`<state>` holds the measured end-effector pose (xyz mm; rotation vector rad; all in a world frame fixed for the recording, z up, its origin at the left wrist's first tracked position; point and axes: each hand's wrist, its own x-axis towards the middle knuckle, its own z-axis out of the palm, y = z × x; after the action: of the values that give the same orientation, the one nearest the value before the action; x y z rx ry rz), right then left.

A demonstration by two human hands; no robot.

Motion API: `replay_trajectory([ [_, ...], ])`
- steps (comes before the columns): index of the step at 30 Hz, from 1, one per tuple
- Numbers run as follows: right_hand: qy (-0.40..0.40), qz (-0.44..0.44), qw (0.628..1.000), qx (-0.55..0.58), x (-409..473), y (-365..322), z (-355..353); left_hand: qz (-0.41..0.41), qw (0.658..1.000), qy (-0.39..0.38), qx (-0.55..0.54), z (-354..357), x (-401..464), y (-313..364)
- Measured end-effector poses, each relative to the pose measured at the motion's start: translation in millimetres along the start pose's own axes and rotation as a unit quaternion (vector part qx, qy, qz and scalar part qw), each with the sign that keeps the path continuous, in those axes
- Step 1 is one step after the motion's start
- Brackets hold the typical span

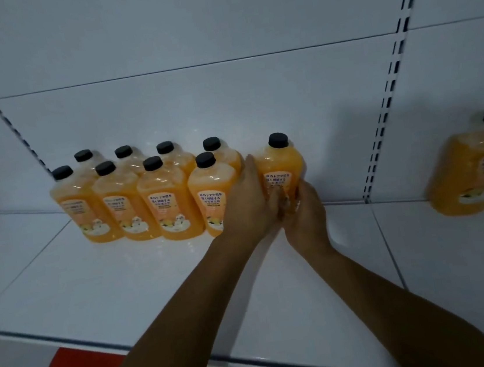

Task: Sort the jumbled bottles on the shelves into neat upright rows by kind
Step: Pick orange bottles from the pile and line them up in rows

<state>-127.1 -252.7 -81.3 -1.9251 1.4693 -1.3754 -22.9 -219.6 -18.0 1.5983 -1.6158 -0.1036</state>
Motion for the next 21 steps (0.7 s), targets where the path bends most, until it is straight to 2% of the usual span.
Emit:
replay_trajectory([
  [3, -0.016, -0.027, 0.998, -0.045, 5.4, 13.9, 10.4, -0.034, 0.999, -0.039, 0.011, 2.5, -1.8, -4.2],
  [5, -0.006, -0.02, 1.0, -0.021, 8.1, 15.2, 11.5, -0.041, 0.997, -0.061, 0.006, 2.5, -2.2, -4.0],
  [9, -0.037, -0.012, 0.999, -0.01, 9.9, 18.7, 13.4, -0.063, 0.991, -0.094, -0.078, 2.2, -2.8, -4.7],
  [11, -0.027, -0.041, 0.998, -0.04, 11.5, 21.0, 14.7, -0.062, 0.986, -0.106, -0.117, 7.9, -6.2, -11.8],
  [13, -0.033, -0.02, 0.999, -0.024, 11.4, 22.6, 15.7, -0.058, 0.981, -0.118, -0.143, 14.0, -11.3, -16.5],
  [18, -0.049, 0.026, 0.998, 0.007, 12.2, 25.9, 14.3, -0.057, 0.987, -0.142, -0.043, 28.1, -26.0, -20.4],
  [21, -0.025, 0.073, 0.997, 0.029, 8.7, 19.9, -1.2, 0.006, 0.991, -0.126, 0.04, 38.0, -37.5, -13.6],
])
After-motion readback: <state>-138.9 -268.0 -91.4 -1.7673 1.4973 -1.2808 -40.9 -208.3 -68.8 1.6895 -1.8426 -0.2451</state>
